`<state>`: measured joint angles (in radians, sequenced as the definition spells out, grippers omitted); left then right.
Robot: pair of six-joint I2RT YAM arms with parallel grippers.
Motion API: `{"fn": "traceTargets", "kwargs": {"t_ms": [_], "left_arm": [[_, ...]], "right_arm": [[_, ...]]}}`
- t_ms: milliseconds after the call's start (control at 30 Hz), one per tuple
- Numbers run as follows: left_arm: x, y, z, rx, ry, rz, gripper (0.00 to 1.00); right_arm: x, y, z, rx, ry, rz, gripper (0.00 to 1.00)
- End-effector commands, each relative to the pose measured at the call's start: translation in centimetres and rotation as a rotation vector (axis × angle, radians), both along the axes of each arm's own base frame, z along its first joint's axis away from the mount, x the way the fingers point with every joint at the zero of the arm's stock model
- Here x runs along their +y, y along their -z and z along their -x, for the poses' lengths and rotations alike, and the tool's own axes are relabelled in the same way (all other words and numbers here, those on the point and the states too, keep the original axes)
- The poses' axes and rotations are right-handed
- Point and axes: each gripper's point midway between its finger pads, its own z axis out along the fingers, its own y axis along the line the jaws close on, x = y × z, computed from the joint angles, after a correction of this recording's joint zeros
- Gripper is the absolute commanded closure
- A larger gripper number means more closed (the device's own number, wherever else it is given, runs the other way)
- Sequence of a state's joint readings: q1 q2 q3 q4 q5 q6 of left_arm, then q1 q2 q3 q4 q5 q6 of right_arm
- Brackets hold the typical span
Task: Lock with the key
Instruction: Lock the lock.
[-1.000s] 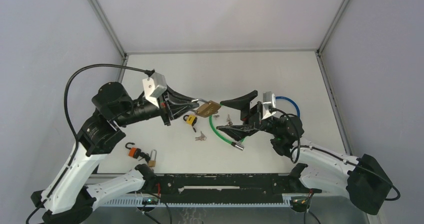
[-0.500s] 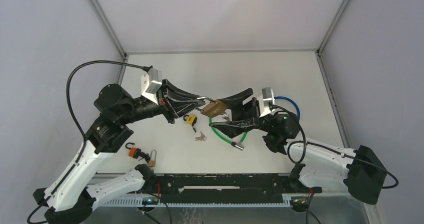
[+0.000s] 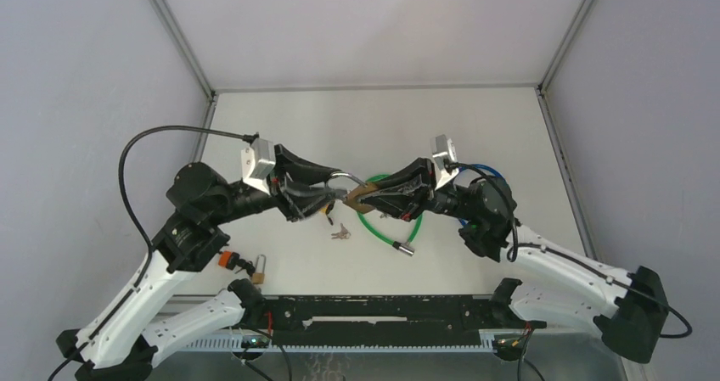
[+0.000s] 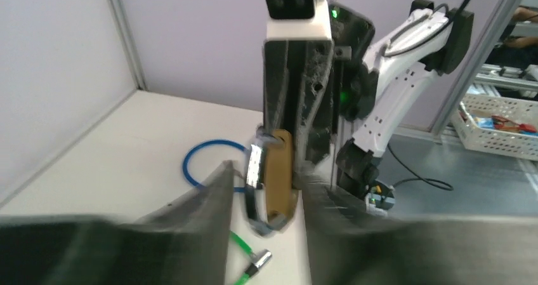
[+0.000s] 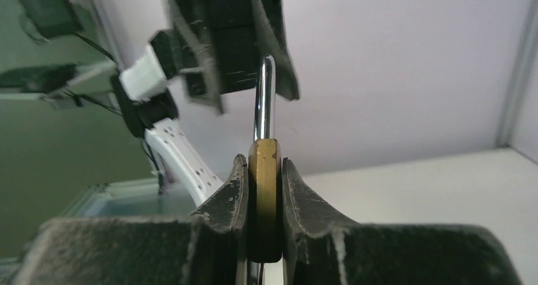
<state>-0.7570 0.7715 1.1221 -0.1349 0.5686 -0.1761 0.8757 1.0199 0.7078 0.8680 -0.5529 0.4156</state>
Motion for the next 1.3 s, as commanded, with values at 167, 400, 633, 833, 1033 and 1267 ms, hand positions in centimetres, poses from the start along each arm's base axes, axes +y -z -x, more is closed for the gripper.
{"fn": "traceTargets", "kwargs": {"t_ms": [167,400,633,833,1033,1267], "left_arm": [[3.5,8.0,0.1,-0.324,-0.066,-0.349,0.19],[2.5,10.3,0.2,-0.267,0.018,-0.440,0.21],[1.1,10.4,0.2,-0.222,0.038,-0.411,0.41],[0.5,12.3,0.7,-0.146,0.093,-0.450,0.37],[-0.3,11.5,0.4,-0.158,0.090,-0.417,0.53],[-0.4,12.7,0.6,-0.163,0.117,-0.456,0.60]], "right_arm": [[-3.2,4.7,-1.5,-0.121,0.234,0.560,1.00],[-1.7,4.8,0.3,-0.265,0.178,0.745,1.00],[-0.4,3.5,1.5,-0.325,0.142,0.694,1.00],[-0.4,1.7,1.8,-0.356,0.152,0.632,1.00],[-0.2,1.2,2.4,-0.369,0.135,0.610,1.00],[-0.6,0.2,2.7,-0.392,0.140,0.576,1.00]]}}
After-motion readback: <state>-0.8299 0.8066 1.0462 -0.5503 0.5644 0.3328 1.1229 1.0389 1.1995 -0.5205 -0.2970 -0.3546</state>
